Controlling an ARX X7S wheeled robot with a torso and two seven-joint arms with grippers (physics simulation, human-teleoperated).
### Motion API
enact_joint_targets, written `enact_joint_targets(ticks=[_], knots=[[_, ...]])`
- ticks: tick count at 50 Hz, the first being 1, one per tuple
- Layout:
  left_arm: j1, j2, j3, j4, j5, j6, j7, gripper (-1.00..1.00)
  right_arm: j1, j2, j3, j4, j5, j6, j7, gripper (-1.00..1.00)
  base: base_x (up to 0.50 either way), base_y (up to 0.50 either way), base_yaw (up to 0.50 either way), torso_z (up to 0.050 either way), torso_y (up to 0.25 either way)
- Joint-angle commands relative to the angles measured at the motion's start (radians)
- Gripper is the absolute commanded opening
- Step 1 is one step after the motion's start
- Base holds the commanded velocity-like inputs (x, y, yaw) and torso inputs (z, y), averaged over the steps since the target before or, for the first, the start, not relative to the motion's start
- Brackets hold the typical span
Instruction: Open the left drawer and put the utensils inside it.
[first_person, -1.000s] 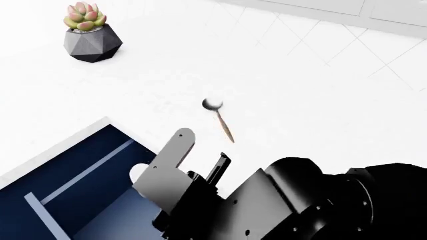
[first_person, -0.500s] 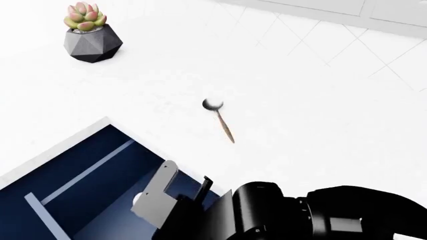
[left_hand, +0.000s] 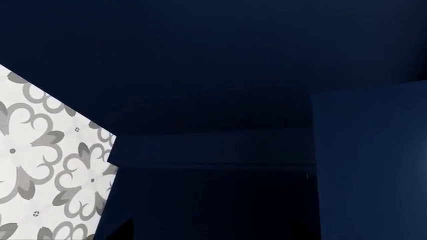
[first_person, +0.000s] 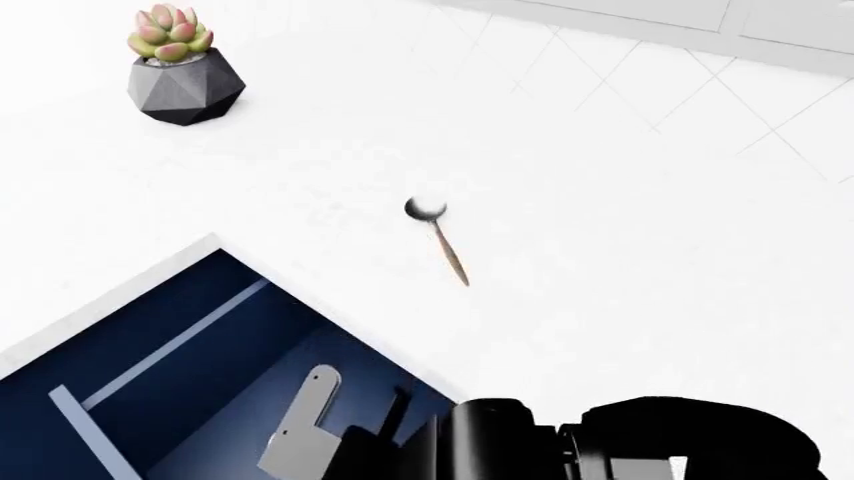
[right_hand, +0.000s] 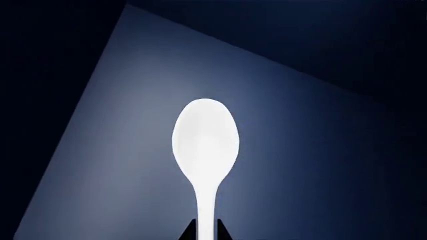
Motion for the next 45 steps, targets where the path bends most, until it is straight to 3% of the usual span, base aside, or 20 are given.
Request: enact_joint_targets(ticks=[1,32,33,45], knots=[[0.000,0.000,0.002,0.000,0.000,-0.001,-0.001,1.00,-0.031,-0.015,-0.043,0.036,-0.061,-0.009,-0.051,-1.00,0.00,0.00,0.00,0.000,0.000],[0.000,-0.001,0.003,0.000,-0.001,-0.005,0.000,1.00,-0.049,-0.030,-0.084,0.065,-0.082,0.004,-0.113,-1.00,0.00,0.00,0.00,0.000,0.000],[0.000,0.000,0.003,0.000,-0.001,-0.005,0.000,1.00,-0.047,-0.030,-0.082,0.066,-0.076,0.008,-0.112,1.00,0.00,0.00,0.00,0.000,0.000],[0.000,0.000,0.003,0.000,-0.001,-0.004,-0.003,1.00,-0.014,-0.014,-0.056,0.016,-0.067,0.008,-0.102,1.00,0.00,0.00,0.00,0.000,0.000]])
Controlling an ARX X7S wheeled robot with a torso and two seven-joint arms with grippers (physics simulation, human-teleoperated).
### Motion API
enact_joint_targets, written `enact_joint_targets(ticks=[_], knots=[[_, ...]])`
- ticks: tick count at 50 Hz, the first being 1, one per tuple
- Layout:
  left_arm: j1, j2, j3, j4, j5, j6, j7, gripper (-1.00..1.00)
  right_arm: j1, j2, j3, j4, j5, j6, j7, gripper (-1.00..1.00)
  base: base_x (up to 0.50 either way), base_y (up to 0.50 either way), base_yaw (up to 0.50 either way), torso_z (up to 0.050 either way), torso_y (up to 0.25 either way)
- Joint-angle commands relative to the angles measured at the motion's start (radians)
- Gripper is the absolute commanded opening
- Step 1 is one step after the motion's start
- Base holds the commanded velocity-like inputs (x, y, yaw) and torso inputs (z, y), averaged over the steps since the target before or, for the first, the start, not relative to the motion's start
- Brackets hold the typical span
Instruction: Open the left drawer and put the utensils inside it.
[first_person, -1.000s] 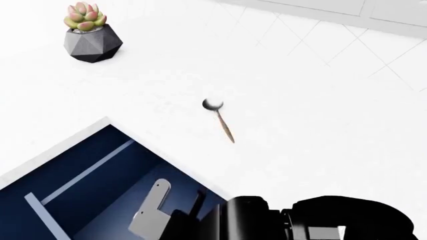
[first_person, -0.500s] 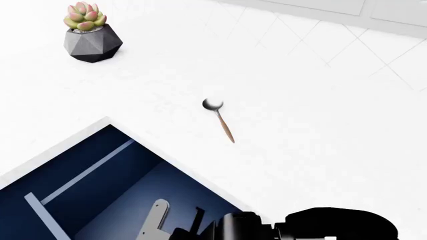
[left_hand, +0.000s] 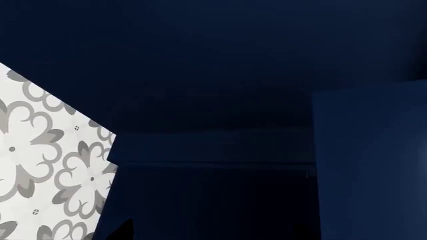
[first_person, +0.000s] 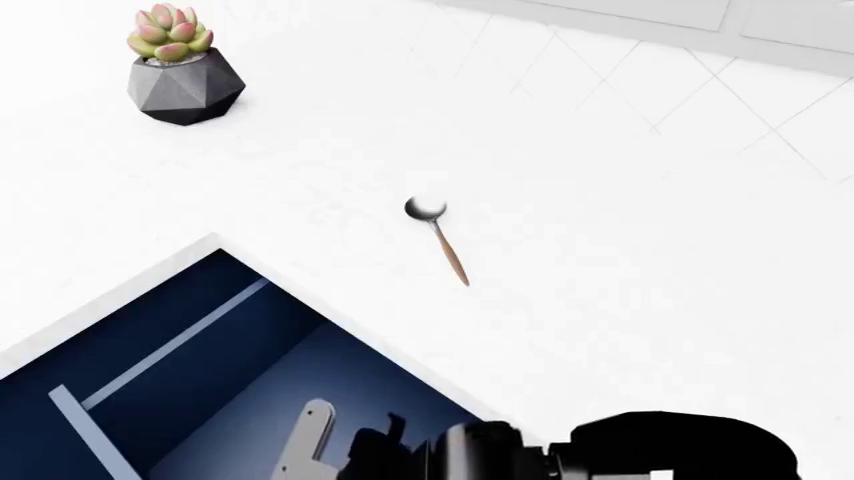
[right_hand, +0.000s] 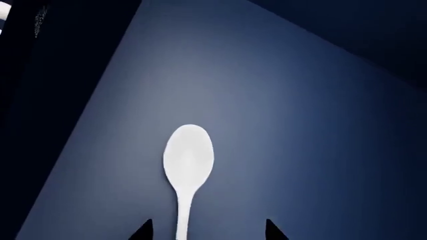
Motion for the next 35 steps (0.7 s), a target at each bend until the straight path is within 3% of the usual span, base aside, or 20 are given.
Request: enact_joint_targets(ticks=[1,18,27,35], knots=[[0.000,0.000,-0.001,0.000,0.000,0.000,-0.001,1.00,0.026,0.012,0.020,-0.036,0.009,0.006,0.004,1.00,0.00,0.00,0.00,0.000,0.000],[0.003,-0.001,-0.003,0.000,-0.001,-0.004,0.001,1.00,0.196,0.099,0.194,-0.307,0.227,0.058,0.159,1.00,0.00,0.00,0.00,0.000,0.000],[0.003,-0.002,-0.003,0.000,0.000,-0.005,0.005,1.00,0.366,0.171,0.323,-0.457,0.394,0.078,0.269,1.00,0.00,0.00,0.00,0.000,0.000],[0.002,0.000,-0.002,0.000,0.001,0.000,-0.002,1.00,0.544,0.266,0.486,-0.493,0.557,0.047,0.253,1.00,0.00,0.00,0.00,0.000,0.000]])
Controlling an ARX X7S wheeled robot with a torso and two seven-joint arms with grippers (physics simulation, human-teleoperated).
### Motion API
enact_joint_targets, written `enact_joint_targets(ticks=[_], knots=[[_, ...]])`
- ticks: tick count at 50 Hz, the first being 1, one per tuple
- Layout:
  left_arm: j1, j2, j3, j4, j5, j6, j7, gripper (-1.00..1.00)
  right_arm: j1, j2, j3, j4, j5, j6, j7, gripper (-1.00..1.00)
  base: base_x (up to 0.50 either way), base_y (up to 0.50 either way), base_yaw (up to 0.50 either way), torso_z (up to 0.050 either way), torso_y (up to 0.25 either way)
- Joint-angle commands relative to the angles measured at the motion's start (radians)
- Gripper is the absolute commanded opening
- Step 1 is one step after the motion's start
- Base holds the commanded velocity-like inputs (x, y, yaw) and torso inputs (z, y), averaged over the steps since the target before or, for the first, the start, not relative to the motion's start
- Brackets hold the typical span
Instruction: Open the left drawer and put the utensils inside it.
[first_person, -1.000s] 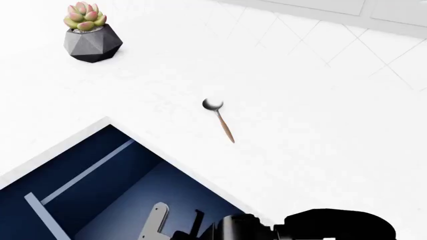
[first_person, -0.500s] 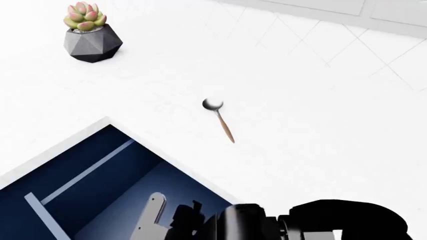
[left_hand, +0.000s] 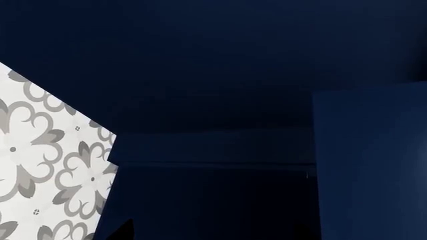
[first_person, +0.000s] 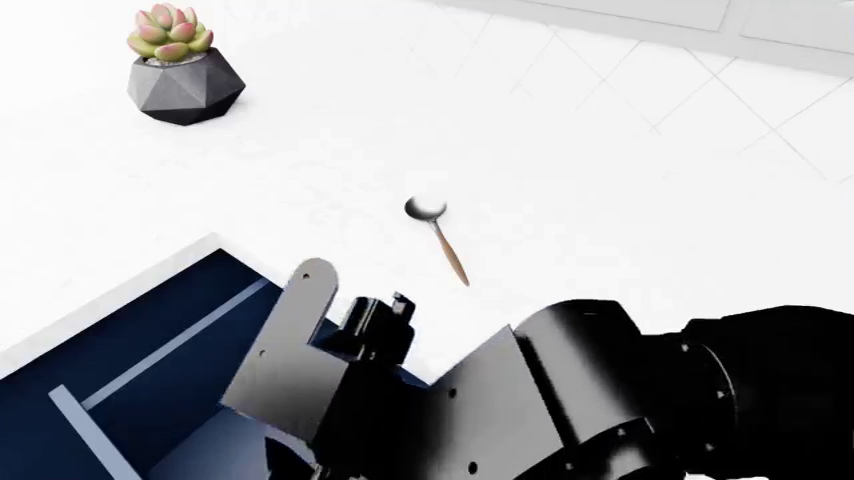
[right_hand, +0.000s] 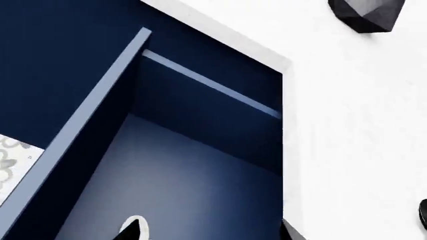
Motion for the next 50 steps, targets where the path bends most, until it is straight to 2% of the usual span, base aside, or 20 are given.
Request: enact_joint_targets(ticks=[1,10,18,21,24,26,27,29,34,36,40,41,43,50], knots=[[-0.001,0.001,0.000,0.000,0.000,0.005,-0.004,1.00,0.223,0.116,0.206,-0.084,0.214,-0.026,0.028,1.00,0.00,0.00,0.00,0.000,0.000],[-0.002,0.001,-0.003,0.000,-0.001,0.005,-0.008,1.00,0.347,0.173,0.316,0.079,0.268,-0.057,-0.030,1.00,0.00,0.00,0.00,0.000,0.000],[-0.003,0.000,-0.003,0.000,0.000,0.003,-0.010,1.00,0.412,0.131,0.250,0.435,0.244,-0.038,0.064,1.00,0.00,0.00,0.00,0.000,0.000],[-0.004,-0.001,-0.003,0.000,0.000,0.000,-0.008,1.00,0.435,0.122,0.221,0.480,0.105,-0.046,0.000,1.00,0.00,0.00,0.00,0.000,0.000],[-0.004,0.000,-0.002,0.000,0.001,0.000,-0.008,1.00,0.435,0.107,0.225,0.610,0.206,-0.025,0.054,1.00,0.00,0.00,0.00,0.000,0.000],[-0.004,0.000,-0.002,0.000,0.000,0.000,-0.008,1.00,0.436,0.106,0.225,0.611,0.206,-0.025,0.054,1.00,0.00,0.00,0.00,0.000,0.000],[-0.004,-0.001,-0.002,0.000,0.000,0.000,-0.006,1.00,0.466,0.095,0.205,0.711,0.182,0.001,0.010,1.00,0.00,0.00,0.00,0.000,0.000],[-0.004,-0.001,-0.003,0.000,0.000,-0.001,-0.007,1.00,0.499,0.076,0.136,0.735,0.081,0.035,0.003,1.00,0.00,0.00,0.00,0.000,0.000],[-0.005,0.001,-0.002,0.000,0.001,0.001,-0.012,1.00,0.465,0.047,0.162,0.874,0.033,-0.071,-0.086,1.00,0.00,0.00,0.00,0.000,0.000],[-0.006,0.001,-0.002,0.000,0.001,0.003,-0.014,1.00,0.464,0.003,0.154,1.001,0.045,-0.055,-0.127,1.00,0.00,0.00,0.00,0.000,0.000],[-0.006,0.001,-0.001,0.000,0.001,0.002,-0.016,1.00,0.460,-0.037,0.110,1.080,-0.017,-0.067,-0.209,1.00,0.00,0.00,0.00,0.000,0.000],[-0.006,0.001,0.000,0.000,0.001,0.003,-0.016,1.00,0.472,-0.068,0.090,1.151,-0.012,-0.022,-0.238,1.00,0.00,0.00,0.00,0.000,0.000],[-0.007,0.003,0.002,0.000,0.002,0.005,-0.016,1.00,0.459,-0.088,0.071,1.179,-0.049,-0.055,-0.314,1.00,0.00,0.00,0.00,0.000,0.000],[-0.009,0.004,0.006,0.000,0.002,0.004,-0.020,1.00,0.429,-0.165,0.061,1.337,-0.078,-0.109,-0.419,1.00,0.00,0.00,0.00,0.000,0.000]])
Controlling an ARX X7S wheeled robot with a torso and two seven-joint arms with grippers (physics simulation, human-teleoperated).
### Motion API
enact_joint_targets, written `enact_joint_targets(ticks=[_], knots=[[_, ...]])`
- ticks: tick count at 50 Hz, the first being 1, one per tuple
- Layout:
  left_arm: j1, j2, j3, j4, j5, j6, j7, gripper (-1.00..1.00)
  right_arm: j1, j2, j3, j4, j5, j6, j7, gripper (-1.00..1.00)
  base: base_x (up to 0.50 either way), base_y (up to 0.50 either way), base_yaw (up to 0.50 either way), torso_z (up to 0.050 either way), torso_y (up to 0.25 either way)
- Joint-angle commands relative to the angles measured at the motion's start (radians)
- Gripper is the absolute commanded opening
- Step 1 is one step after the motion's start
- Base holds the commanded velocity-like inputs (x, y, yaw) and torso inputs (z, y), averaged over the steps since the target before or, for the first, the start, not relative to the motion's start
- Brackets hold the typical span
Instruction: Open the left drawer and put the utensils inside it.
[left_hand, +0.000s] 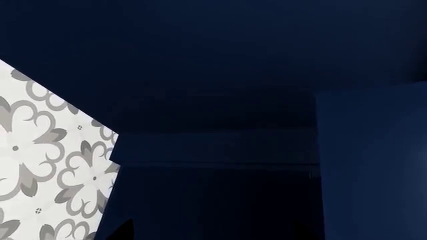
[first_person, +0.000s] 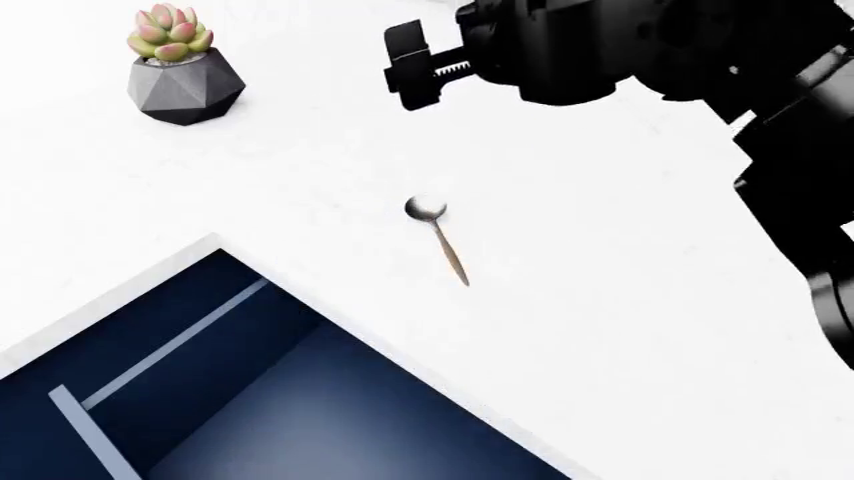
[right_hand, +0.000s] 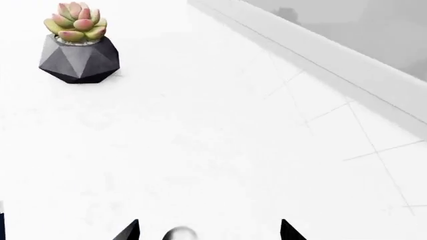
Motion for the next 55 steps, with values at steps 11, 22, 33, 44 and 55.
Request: enact_joint_targets(ticks=[11,22,33,44,55], knots=[[-0.002,0.002,0.006,0.000,-0.001,0.000,-0.002,1.00,-0.078,-0.169,-0.065,0.327,-0.097,-0.091,-0.196,1.00,0.00,0.00,0.00,0.000,0.000],[-0.002,0.003,0.007,0.000,-0.001,0.000,-0.008,1.00,-0.098,-0.223,-0.091,0.397,-0.079,-0.116,-0.242,1.00,0.00,0.00,0.00,0.000,0.000],[-0.003,0.003,0.007,0.000,-0.001,0.000,-0.012,1.00,-0.150,-0.224,-0.271,0.441,0.078,-0.165,-0.263,1.00,0.00,0.00,0.00,0.000,0.000],[-0.004,0.004,0.009,0.000,0.000,0.000,-0.010,1.00,-0.188,-0.224,-0.353,0.431,0.121,-0.195,-0.301,1.00,0.00,0.00,0.00,0.000,0.000],[-0.004,0.006,0.012,0.000,0.003,0.009,-0.026,1.00,-0.212,-0.224,-0.358,0.475,0.128,-0.199,-0.297,1.00,0.00,0.00,0.00,0.000,0.000]])
